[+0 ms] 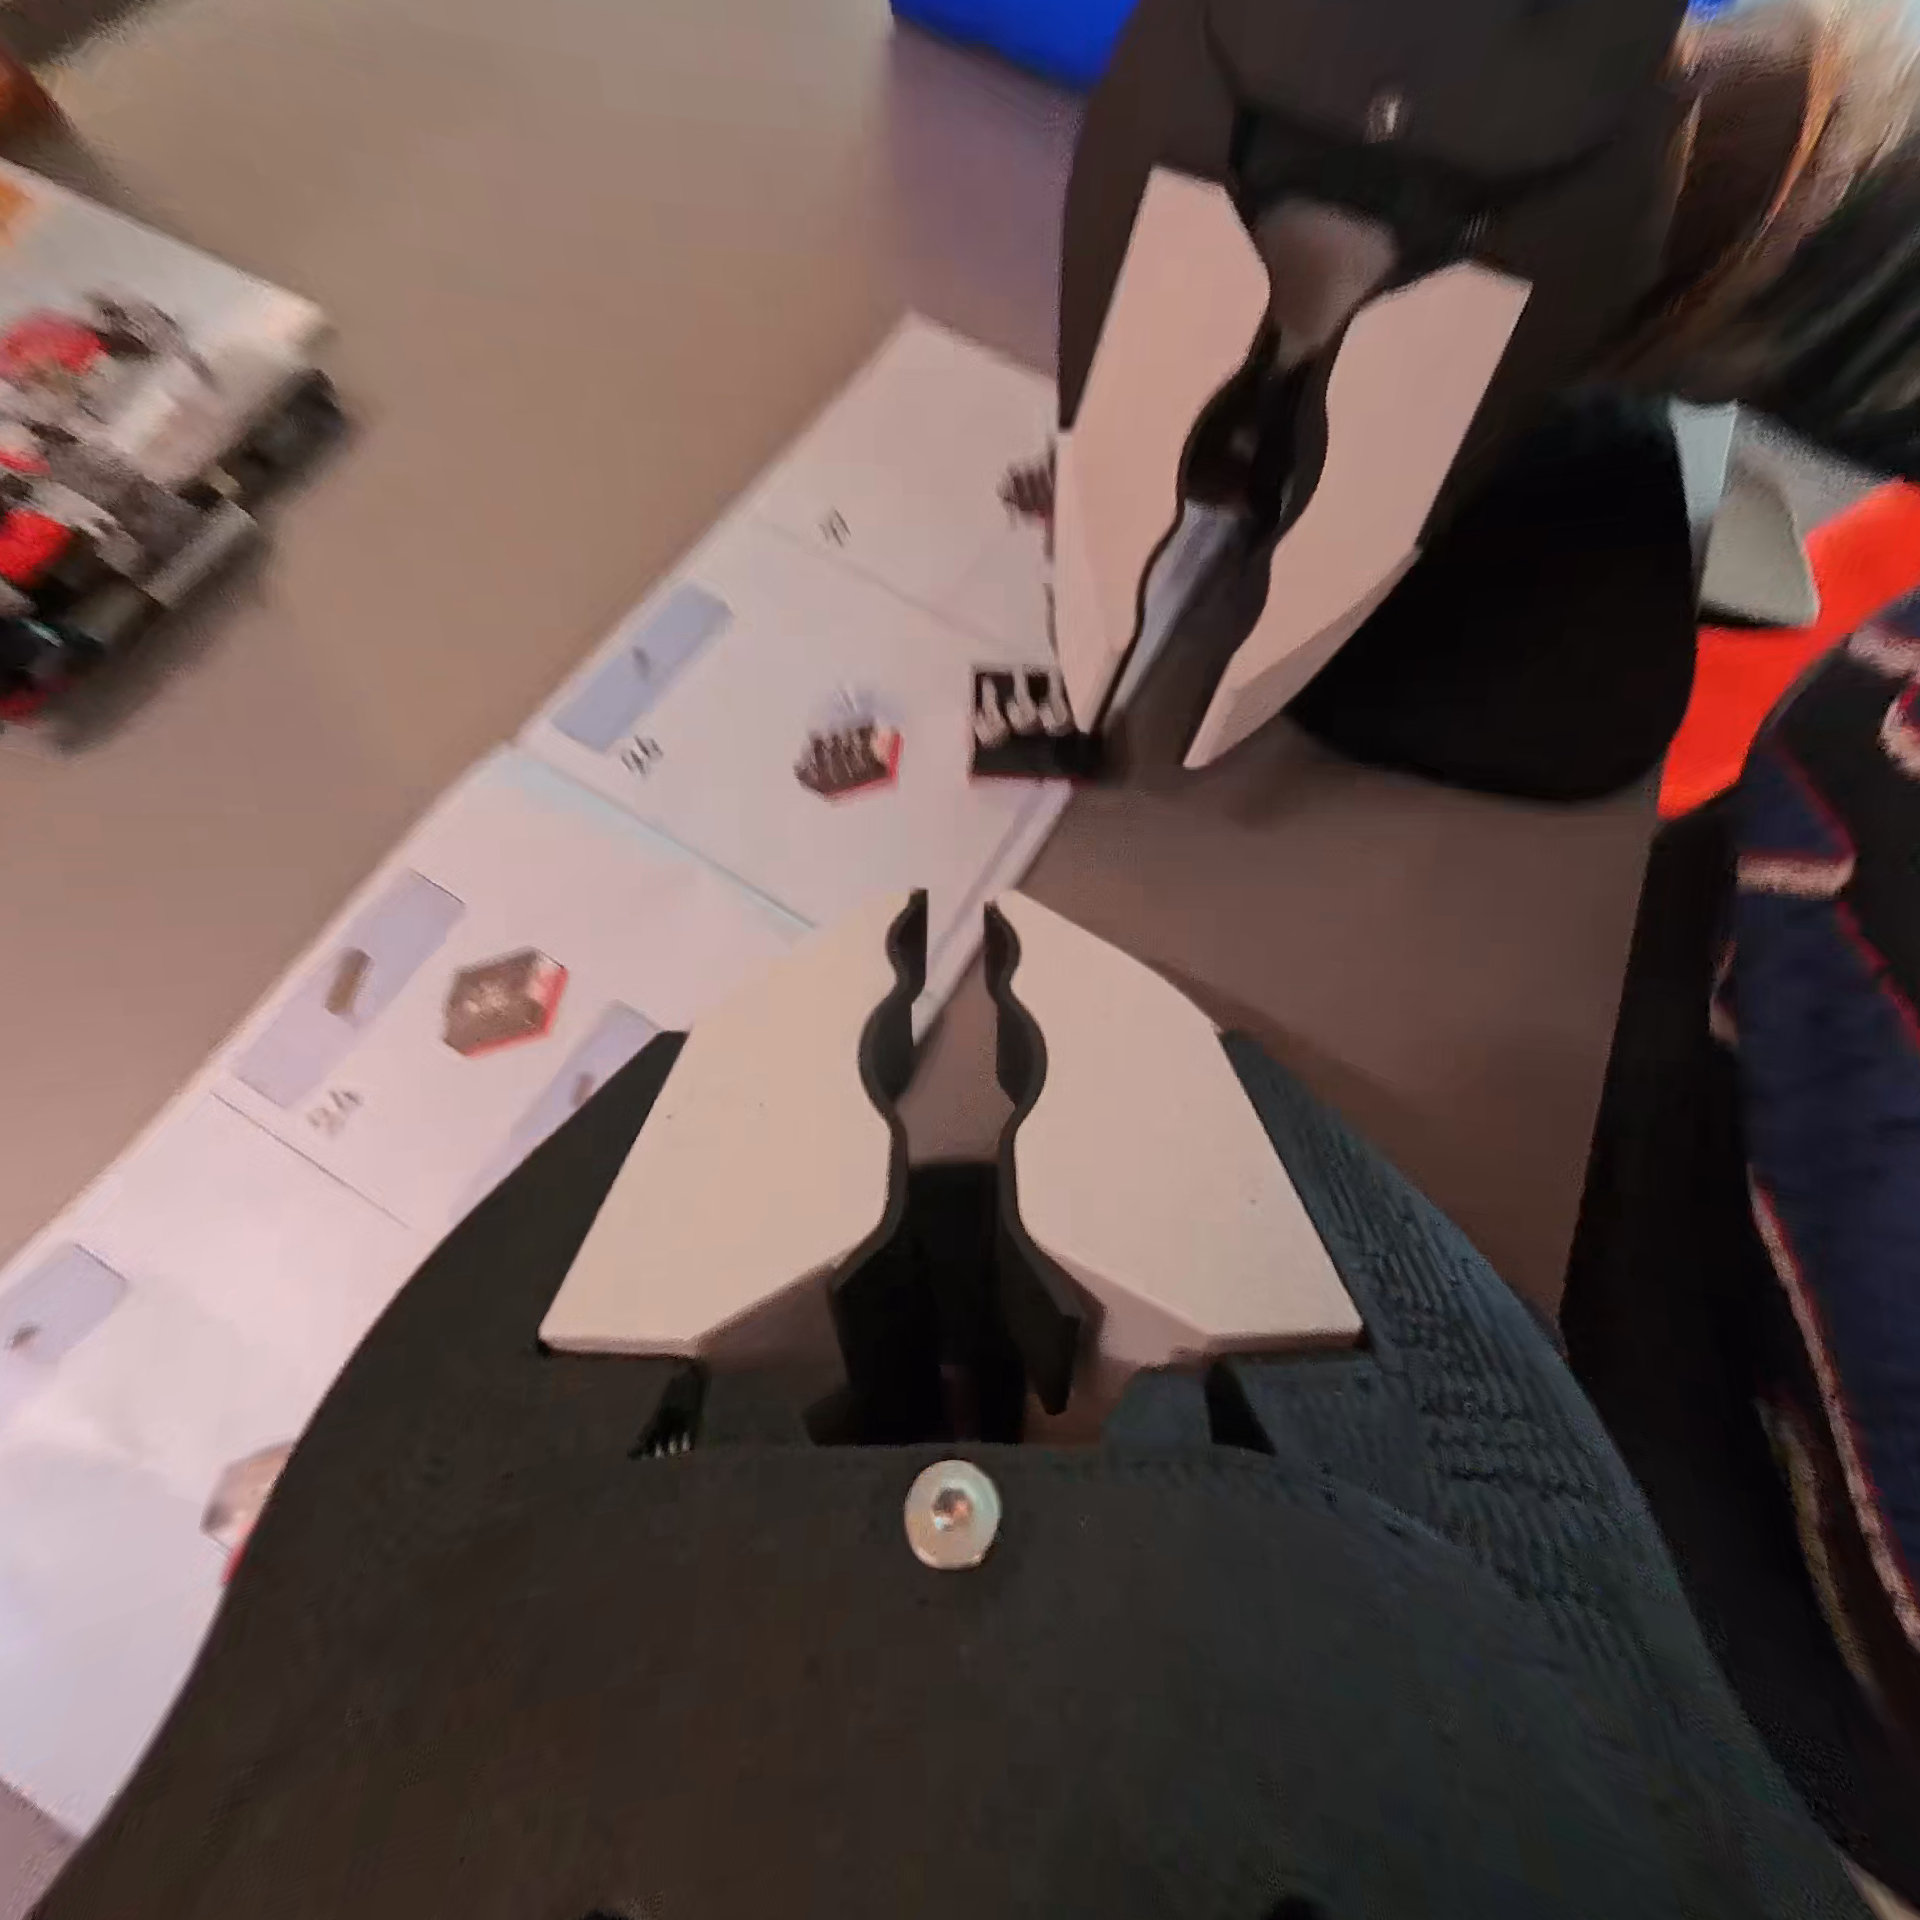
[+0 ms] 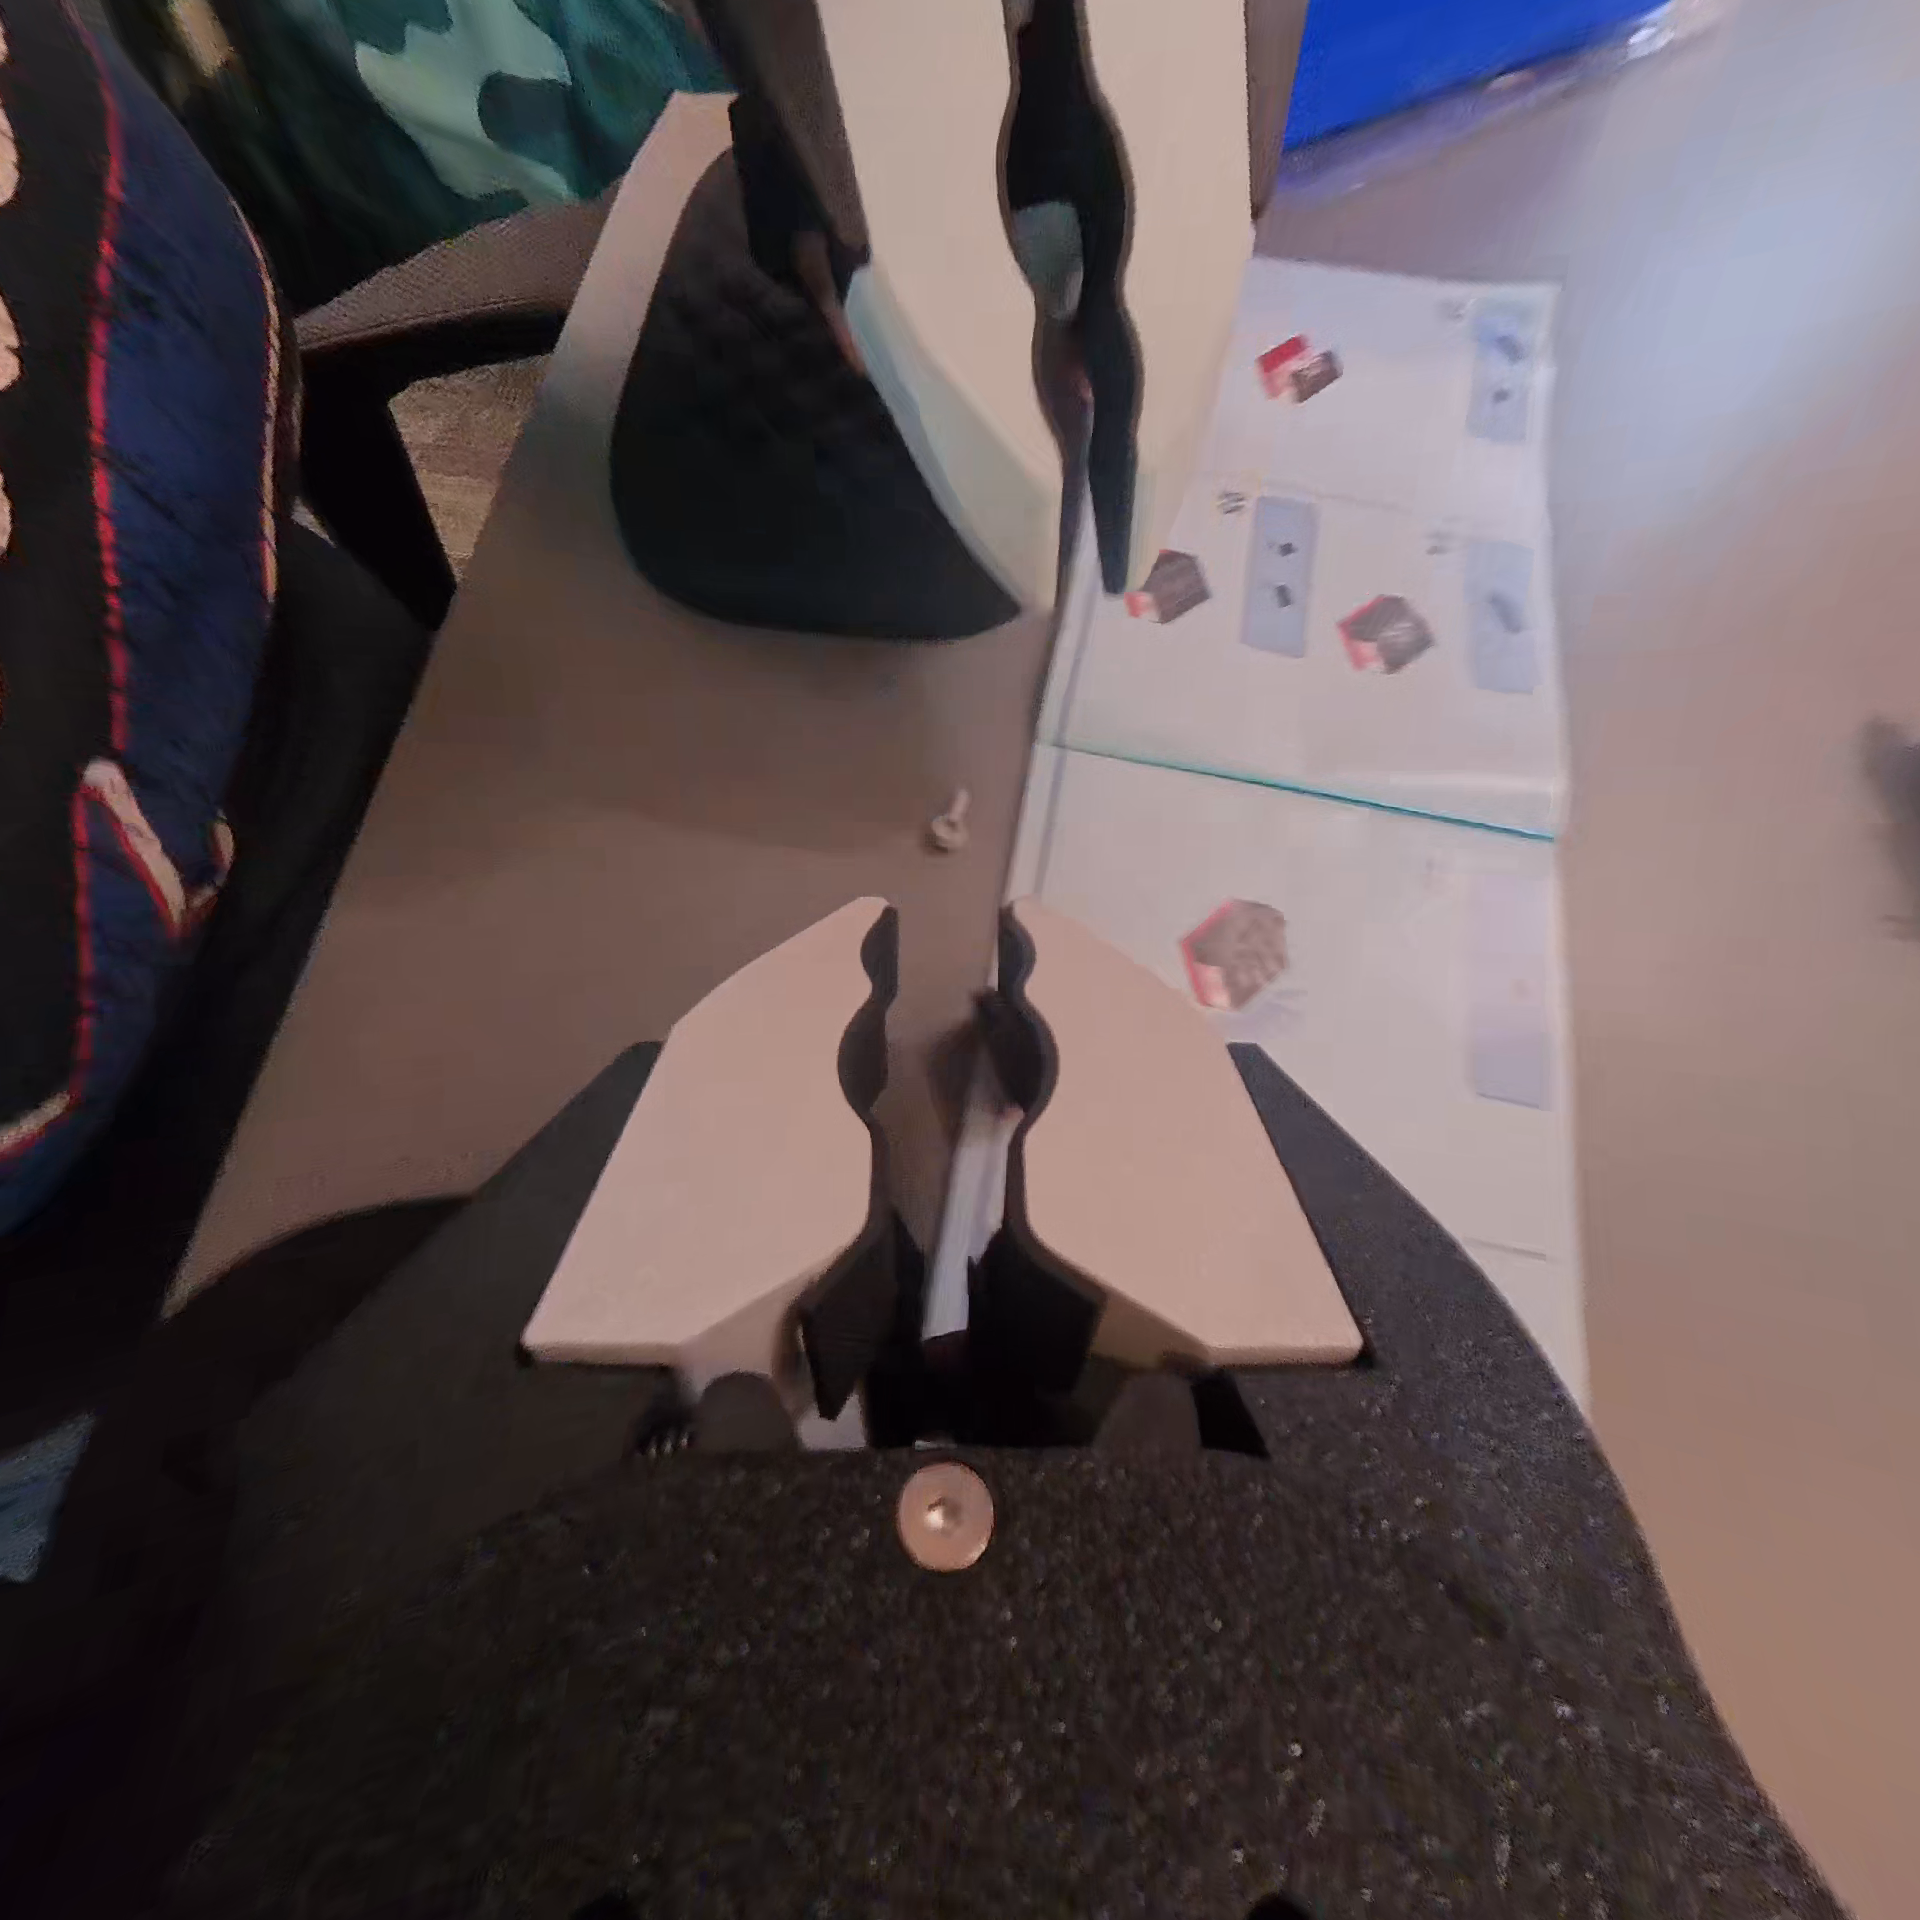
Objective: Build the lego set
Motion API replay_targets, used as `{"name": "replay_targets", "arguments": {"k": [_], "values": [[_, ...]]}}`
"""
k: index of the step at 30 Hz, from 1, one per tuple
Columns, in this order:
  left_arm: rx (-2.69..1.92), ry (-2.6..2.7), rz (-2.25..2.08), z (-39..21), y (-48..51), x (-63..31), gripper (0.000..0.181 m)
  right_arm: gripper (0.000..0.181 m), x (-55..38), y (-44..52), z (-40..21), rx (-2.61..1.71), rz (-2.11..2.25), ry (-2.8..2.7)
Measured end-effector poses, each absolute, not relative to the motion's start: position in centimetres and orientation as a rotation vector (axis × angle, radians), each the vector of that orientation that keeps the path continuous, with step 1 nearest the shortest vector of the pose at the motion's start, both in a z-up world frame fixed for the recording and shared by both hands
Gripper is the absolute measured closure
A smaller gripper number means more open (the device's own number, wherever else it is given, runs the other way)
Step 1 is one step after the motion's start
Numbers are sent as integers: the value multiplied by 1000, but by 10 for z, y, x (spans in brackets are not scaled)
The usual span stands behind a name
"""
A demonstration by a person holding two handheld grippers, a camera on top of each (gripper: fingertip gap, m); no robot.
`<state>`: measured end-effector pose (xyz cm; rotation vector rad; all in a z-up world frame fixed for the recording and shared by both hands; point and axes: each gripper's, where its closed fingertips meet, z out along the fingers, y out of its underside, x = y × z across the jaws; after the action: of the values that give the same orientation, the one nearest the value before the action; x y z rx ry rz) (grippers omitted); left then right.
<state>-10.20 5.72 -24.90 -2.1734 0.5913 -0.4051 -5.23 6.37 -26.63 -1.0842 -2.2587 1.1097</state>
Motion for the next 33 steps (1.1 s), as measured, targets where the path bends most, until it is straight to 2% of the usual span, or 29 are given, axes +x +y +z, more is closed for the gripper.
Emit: {"name": "replay_targets", "arguments": {"k": [5,12,18,26,33], "values": [[-2298,778,-354,-282,36,-90,171,163,-72,45,-283,-1256,1001,-2218],[-2228,740,-375,-275,36,-90,171,165,-79,44,-296,-1327,892,-2222],[-2137,849,-276,-276,32,-90,166,175,-78,44,-301,-1317,880,-2276],[-1817,1179,99,-257,41,-78,166,175,-69,41,-259,-1481,1373,-2217],[-1768,1181,132,-250,48,-69,172,175,-63,46,-249,-1499,1398,-2243]]}}
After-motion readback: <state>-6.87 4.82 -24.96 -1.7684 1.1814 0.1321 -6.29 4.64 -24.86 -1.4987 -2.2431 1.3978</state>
